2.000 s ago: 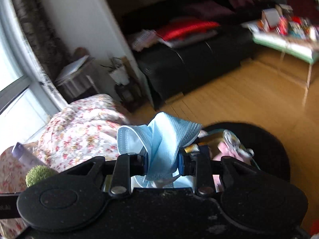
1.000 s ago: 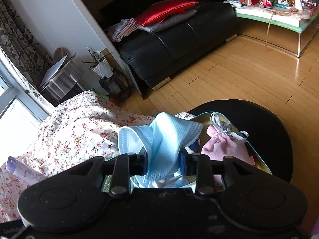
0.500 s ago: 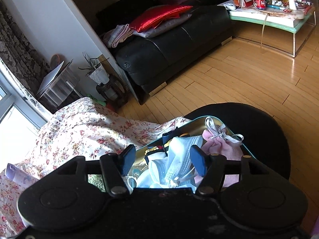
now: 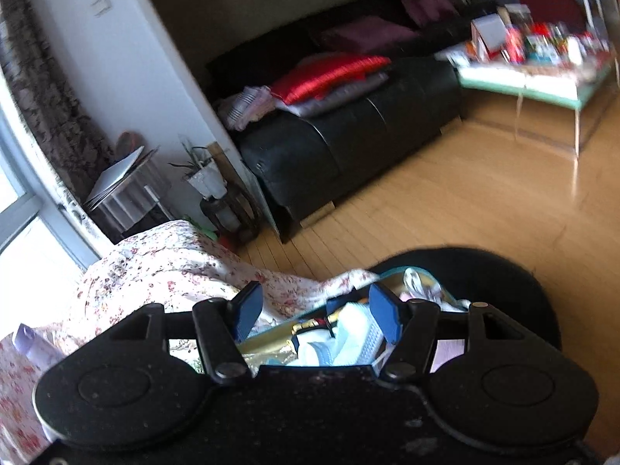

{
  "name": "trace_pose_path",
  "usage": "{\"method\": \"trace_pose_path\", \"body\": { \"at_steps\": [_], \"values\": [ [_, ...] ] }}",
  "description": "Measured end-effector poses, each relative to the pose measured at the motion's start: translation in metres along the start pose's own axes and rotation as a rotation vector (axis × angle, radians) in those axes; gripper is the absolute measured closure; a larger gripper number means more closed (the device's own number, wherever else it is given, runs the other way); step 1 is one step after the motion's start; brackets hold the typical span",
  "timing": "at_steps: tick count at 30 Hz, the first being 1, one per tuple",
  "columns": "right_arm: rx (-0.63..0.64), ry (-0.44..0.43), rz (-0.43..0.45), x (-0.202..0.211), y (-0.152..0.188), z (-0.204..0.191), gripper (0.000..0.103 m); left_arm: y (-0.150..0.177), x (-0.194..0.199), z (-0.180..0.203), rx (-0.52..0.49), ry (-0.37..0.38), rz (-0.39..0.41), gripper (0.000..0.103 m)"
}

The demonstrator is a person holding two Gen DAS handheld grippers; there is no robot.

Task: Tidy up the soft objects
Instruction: 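Move both open tools back to the bedspread beside the blue Tempo pack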

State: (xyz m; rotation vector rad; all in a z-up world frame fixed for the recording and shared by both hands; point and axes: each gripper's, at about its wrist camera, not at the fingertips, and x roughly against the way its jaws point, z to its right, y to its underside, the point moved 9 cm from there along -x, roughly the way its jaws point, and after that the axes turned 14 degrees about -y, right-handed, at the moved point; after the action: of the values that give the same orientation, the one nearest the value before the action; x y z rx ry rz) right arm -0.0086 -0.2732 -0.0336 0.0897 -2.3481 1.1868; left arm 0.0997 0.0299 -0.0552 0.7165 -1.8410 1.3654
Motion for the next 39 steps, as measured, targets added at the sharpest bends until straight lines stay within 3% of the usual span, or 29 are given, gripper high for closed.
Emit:
{"method": "trace_pose_path", "body": {
  "at_steps": [7,13,23,29,39],
  "values": [
    [0.197,-0.019,0.012,0.003,0.003,-0.029,0.039,0.003,0.000,-0.051,0.066,-0.079,0.007,0.016],
    [0.304,-0.050,-0.049,-0.002,0.013,-0.044,0.037,0.007,-0.004,-0.097,0.108,-0.169,0.002,0.016],
    [0.360,-0.082,-0.118,-0.007,0.024,-0.054,0.032,0.021,-0.023,-0.165,0.138,-0.295,-0.051,0.015],
    [0.371,-0.075,-0.134,-0.009,0.025,-0.056,0.032,0.038,-0.045,-0.182,0.124,-0.305,-0.121,0.015],
    [0.395,-0.056,-0.150,-0.012,0.027,-0.058,0.032,0.056,-0.076,-0.179,0.132,-0.217,-0.289,0.015]
  ]
}}
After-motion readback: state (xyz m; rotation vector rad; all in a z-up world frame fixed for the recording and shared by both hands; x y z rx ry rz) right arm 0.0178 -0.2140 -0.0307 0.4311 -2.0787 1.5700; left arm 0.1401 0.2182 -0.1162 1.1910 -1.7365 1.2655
